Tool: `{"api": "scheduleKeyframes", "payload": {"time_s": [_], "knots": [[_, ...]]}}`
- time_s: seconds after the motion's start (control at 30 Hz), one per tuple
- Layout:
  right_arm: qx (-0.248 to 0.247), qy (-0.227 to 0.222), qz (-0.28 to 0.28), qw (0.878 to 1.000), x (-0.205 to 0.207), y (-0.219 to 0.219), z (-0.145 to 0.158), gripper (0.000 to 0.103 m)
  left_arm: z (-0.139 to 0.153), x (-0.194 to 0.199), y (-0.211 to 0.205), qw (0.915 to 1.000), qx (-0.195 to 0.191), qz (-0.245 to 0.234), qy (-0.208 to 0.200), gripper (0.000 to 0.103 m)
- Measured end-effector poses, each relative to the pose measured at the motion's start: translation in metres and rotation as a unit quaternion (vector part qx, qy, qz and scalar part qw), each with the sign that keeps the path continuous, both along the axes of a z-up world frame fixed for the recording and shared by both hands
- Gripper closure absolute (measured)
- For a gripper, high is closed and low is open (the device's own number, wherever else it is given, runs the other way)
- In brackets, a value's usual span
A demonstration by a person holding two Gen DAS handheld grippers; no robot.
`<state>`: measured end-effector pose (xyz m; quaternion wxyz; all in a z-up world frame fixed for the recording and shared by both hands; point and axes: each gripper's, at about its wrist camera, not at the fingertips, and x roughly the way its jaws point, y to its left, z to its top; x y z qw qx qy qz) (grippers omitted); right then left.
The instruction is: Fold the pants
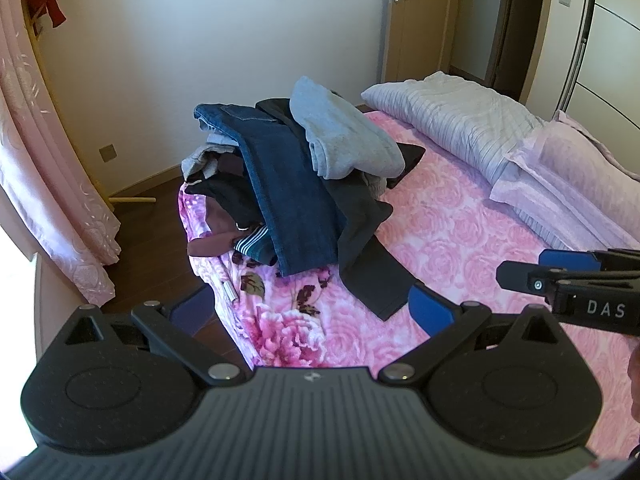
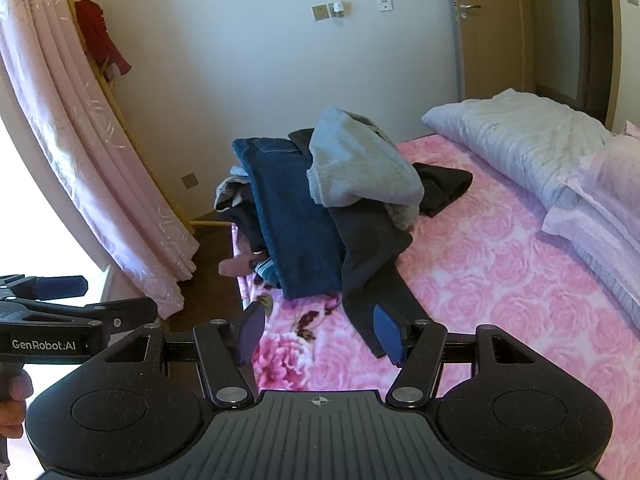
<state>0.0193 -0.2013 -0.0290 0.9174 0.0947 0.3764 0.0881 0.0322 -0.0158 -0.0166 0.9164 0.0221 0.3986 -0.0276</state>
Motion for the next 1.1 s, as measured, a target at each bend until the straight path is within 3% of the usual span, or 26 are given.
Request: {"api": "scheduleKeyframes", "payload": {"time_s": [0.23, 0.47, 0.77, 1.1], "knots": [[0.004, 0.004, -0.013, 1.000, 0.019, -0.005, -0.004, 0.046, -0.003, 0.029, 0.005, 0.9999, 0.000, -0.014, 0.010, 0.001], [0.013, 0.017, -0.033, 0.999, 0.063, -0.006, -0.014, 0.046, -0.017, 0.083, 0.021, 0.9992, -0.006, -0.029, 0.029, 0.001], [0.014, 0.042, -0.063, 0.997, 0.156, 0.002, -0.036, 0.046, -0.038, 0.193, 0.049, 0.9970, -0.012, -0.055, 0.053, 0.003], [-0.004, 0.037, -0.087, 0.996, 0.279, 0.016, -0.054, 0.046, -0.054, 0.326, 0.067, 0.9931, -0.004, -0.099, 0.063, 0.006]]}}
